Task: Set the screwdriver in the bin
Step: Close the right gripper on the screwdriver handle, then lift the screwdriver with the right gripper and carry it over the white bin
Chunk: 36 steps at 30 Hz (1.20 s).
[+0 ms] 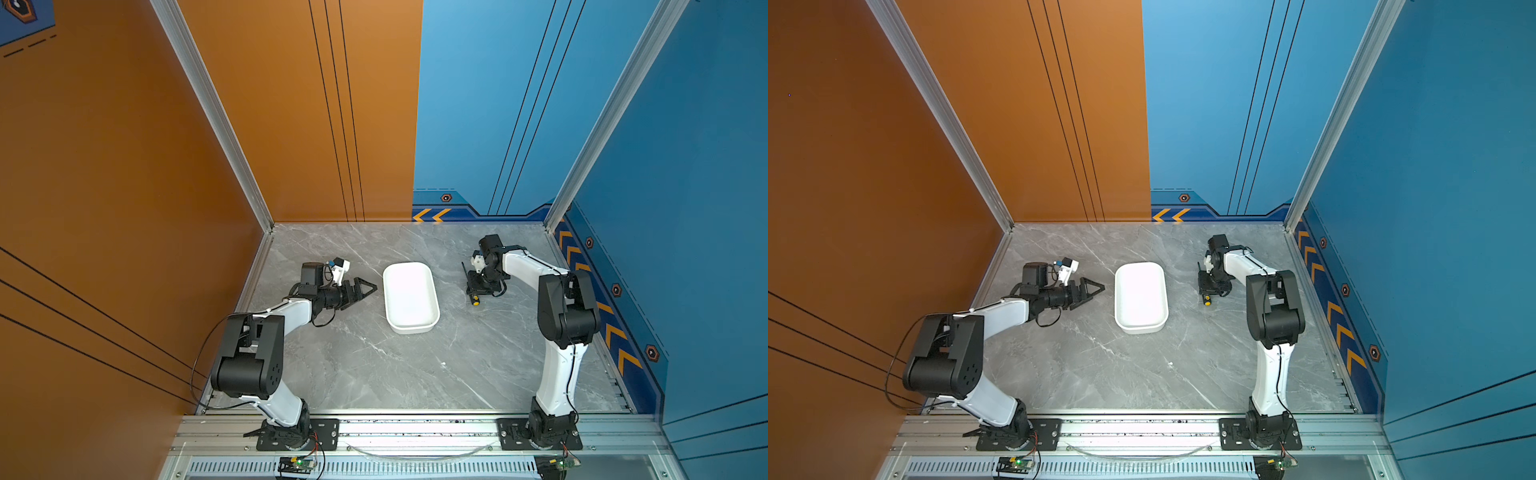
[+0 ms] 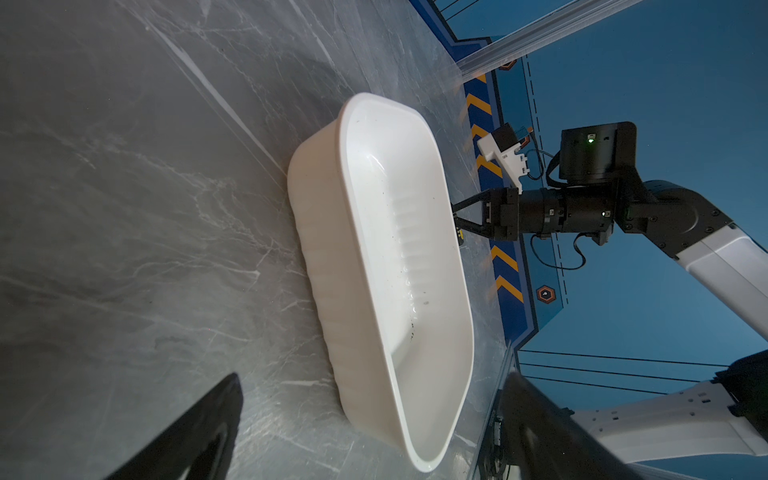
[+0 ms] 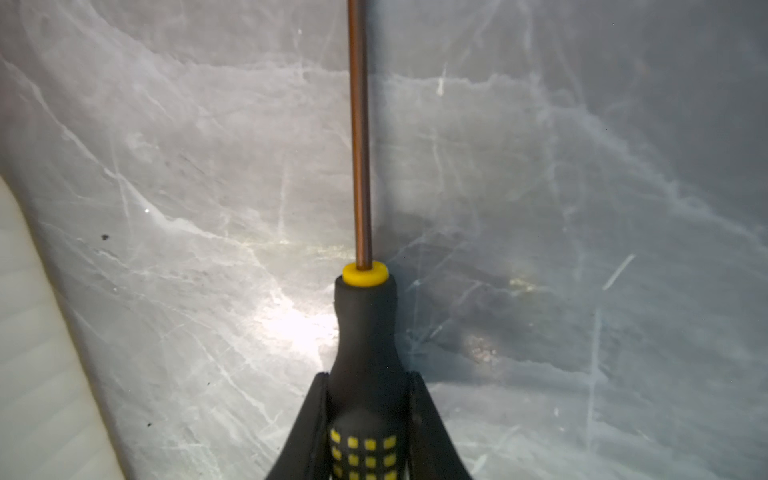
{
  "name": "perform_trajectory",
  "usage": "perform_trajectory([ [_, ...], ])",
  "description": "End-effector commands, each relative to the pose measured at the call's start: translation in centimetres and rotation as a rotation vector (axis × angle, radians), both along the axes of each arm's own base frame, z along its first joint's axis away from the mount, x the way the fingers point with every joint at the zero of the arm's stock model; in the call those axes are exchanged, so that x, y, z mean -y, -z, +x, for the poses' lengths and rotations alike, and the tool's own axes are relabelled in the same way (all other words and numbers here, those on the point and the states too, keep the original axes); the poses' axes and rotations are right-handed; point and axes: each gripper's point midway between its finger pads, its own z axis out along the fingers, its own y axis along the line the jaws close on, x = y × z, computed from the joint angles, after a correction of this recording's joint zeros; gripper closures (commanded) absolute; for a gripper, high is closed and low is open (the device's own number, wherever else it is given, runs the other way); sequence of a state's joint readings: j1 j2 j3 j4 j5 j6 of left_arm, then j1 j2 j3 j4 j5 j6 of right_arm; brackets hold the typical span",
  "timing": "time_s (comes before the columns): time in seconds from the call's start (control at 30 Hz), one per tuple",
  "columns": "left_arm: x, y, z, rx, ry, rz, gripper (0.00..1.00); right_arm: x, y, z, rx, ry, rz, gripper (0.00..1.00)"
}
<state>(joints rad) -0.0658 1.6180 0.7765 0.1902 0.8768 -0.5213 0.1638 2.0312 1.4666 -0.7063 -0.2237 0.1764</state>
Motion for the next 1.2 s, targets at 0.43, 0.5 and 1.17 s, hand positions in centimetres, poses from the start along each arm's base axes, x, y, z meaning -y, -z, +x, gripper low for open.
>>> perform_trajectory([
  [0.43,0.2,-1.0,0.4,0.035,0.021,-0.018,0.02,-10.8,-17.6,-3.6,0.304,0.219,0.189,1.0],
  [0.5,0.2,-0.9,0.4,0.036,0.022,-0.017,0.02,-12.4,-17.6,-4.1,0.322,0.229,0.187,1.0],
  [1.17,0.1,0.1,0.1,0.023,0.021,-0.016,0.02,-20.7,-8.5,-7.4,0.21,0.102,0.038,1.0],
])
